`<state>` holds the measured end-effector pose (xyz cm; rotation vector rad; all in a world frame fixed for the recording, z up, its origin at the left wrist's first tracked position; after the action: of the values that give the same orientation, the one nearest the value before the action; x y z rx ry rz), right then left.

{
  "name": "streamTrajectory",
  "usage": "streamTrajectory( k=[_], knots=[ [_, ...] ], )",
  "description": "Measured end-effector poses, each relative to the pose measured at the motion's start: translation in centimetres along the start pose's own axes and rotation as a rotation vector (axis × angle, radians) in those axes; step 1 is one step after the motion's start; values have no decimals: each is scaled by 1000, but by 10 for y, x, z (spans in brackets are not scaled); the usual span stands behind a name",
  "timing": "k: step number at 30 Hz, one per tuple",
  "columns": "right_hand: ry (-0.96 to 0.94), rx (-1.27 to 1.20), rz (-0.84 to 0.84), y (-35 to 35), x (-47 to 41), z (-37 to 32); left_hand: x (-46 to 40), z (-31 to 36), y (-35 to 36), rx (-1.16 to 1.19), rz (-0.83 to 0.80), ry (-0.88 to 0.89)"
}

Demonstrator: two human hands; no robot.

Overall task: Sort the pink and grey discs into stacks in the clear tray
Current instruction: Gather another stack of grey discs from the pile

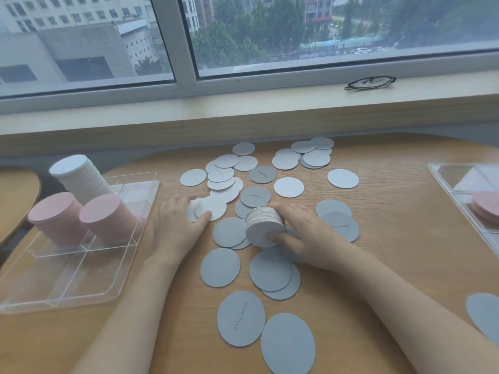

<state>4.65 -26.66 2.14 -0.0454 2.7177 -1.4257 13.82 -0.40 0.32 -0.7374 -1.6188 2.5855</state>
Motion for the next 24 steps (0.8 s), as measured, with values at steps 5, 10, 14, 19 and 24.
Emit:
streamTrajectory(
  k=[5,10,14,19,24],
  knots=[
    [1,10,-1,2,-1,2,4,-6,-11,333,67,-48],
    [15,9,-7,3,-2,3,8,-1,-21,610,184,-53],
    [14,-40,9,2,0,2,14,24,-24,981,282,-8],
    [-20,-57,-18,4,-1,2,25,55,-10,996,81,110],
    [9,-80,-51,6,-1,1,31,72,-5,842,-92,285]
  ],
)
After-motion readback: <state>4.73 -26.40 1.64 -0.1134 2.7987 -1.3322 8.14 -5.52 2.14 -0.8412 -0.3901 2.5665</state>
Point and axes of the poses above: each hand's wrist, its own x-axis away from the middle knuckle, its own y-axis out of the palm, z = x × y, the point moved 1 cm from there along -x, towards the middle knuckle, and after that the axes turned 15 degrees about y, right-handed, at the moved point
